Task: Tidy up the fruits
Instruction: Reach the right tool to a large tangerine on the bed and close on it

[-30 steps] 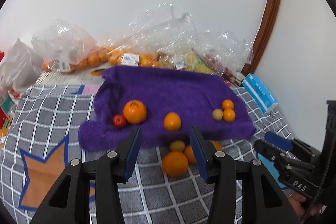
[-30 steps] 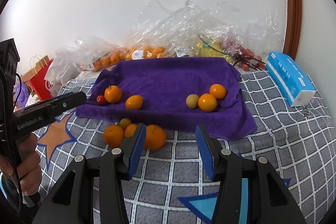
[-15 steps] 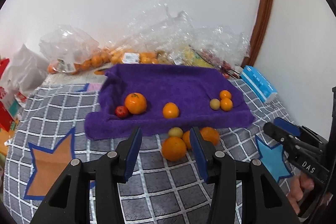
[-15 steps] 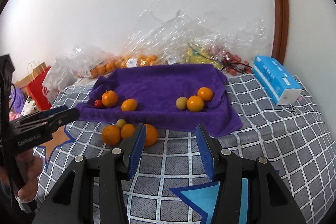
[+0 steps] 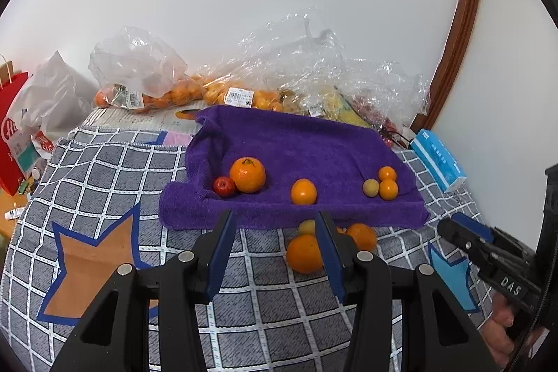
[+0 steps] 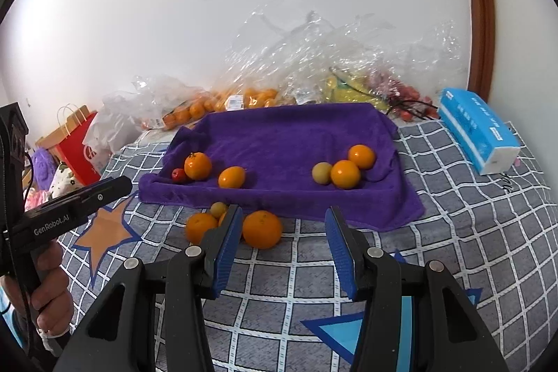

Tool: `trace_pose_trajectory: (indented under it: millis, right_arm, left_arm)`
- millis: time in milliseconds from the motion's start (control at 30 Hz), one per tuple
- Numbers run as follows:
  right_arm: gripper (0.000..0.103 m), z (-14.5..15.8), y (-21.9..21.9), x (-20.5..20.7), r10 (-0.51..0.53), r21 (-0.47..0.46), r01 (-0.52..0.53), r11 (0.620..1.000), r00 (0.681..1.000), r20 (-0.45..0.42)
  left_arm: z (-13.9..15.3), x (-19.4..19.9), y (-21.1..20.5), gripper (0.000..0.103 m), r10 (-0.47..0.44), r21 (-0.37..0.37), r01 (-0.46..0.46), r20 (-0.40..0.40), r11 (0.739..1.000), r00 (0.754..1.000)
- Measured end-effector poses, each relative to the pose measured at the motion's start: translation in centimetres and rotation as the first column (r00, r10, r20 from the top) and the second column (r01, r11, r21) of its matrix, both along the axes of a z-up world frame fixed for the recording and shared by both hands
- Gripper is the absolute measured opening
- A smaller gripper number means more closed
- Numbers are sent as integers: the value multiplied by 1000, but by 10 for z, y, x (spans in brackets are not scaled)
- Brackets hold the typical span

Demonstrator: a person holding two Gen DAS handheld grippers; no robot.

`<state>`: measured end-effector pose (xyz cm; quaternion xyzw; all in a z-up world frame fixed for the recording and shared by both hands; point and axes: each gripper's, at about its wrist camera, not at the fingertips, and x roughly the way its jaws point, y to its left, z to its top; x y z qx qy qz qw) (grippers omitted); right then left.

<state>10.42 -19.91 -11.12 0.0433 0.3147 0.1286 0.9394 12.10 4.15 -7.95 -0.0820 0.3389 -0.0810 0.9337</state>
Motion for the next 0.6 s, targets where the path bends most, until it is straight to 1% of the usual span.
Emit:
trace_pose_trajectory:
  millis: [100, 200, 300, 400, 533, 600]
  right_arm:
    - [50, -4, 5, 3, 13, -2, -13, 1000, 1000, -4]
    - [50, -12, 12, 8, 27, -6, -28, 1000, 999, -23]
    - [50, -21, 19, 15, 49, -12, -49, 999, 998, -44]
    - [50, -28, 25, 22, 58, -28, -59, 998, 997, -56]
    - [50, -39, 32, 33, 70, -36, -74, 997, 993, -90]
    - [50, -44, 35, 38, 74, -42, -79, 996, 992, -102]
  left_arm:
    - [-8, 1, 6, 45, 12, 2, -12, -15, 1000, 1000]
    - [-19, 8, 16, 45, 34, -3, -34, -53, 999, 998]
    - [-27, 16, 25, 45, 43, -26, -45, -77, 999, 996]
    - [-32, 22, 31, 45, 49, -41, -53, -77, 998, 996]
    - [-43, 31, 34, 45, 36, -56, -40, -81, 998, 996]
    - [-53, 34, 35, 48, 35, -69, -40, -78, 997, 996]
